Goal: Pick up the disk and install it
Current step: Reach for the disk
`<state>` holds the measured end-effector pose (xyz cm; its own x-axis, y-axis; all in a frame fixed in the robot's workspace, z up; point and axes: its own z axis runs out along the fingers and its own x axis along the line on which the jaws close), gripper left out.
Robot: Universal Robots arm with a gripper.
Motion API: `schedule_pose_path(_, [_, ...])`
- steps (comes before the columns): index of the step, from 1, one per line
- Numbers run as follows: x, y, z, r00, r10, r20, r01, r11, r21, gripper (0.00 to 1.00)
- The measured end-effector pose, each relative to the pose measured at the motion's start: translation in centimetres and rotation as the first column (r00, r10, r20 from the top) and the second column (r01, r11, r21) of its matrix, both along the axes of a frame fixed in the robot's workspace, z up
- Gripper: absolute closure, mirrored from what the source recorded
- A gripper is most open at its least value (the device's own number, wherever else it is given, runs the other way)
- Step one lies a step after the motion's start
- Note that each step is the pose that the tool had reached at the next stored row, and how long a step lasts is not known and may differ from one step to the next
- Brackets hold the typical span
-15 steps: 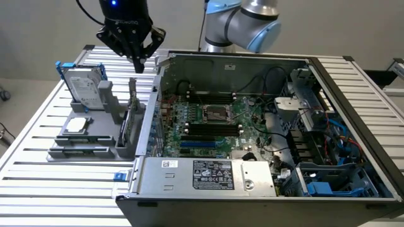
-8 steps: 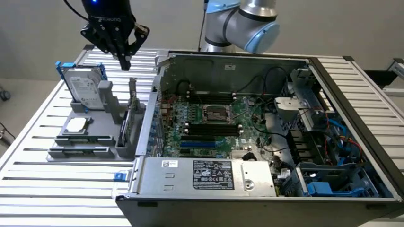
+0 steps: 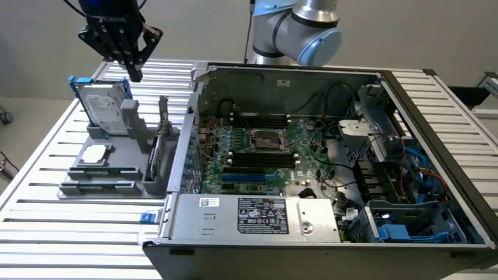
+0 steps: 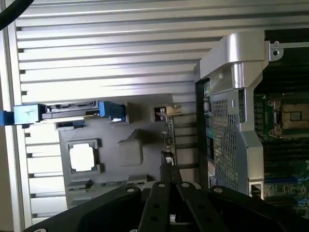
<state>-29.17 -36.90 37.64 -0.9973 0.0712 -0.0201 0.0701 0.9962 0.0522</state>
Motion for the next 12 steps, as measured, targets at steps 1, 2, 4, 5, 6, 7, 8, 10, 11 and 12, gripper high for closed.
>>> schedule_pose_path(1, [-0.5,0.18,0.0,1.0,0.0,0.0,0.0,1.0,0.0,0.89])
schedule_pose_path(2, [-0.9,0.36,0.0,1.0,0.0,0.0,0.0,1.0,0.0,0.89])
schedule_pose_path(4, [-1.8,0.75,-0.01,1.0,0.0,0.0,0.0,1.0,-0.0001,0.89])
schedule_pose_path(5, [-2.3,0.96,-0.02,1.0,0.0,0.0002,0.0,1.0,-0.0001,0.89])
schedule_pose_path(6, [-2.7,1.17,-0.03,1.0,0.0,0.0002,0.0,1.0,0.0,0.89])
schedule_pose_path(7, [-3.2,1.39,-0.05,1.0,0.0,0.0002,0.0,1.0,0.0,0.89])
schedule_pose_path(8, [-3.7,1.63,-0.07,1.0,0.0,0.0002,0.0,1.0,-0.0001,0.89])
schedule_pose_path(10, [-4.6,2.1,-0.13,1.0,0.0,0.0003,0.0,1.0,0.0,0.89])
schedule_pose_path(11, [-5.0,2.35,-0.17,1.0,0.0,0.0003,0.0,1.0,0.0,0.89])
schedule_pose_path(12, [-5.5,2.58,-0.21,1.0,0.0,0.0003,0.0,1.0,0.0,0.89])
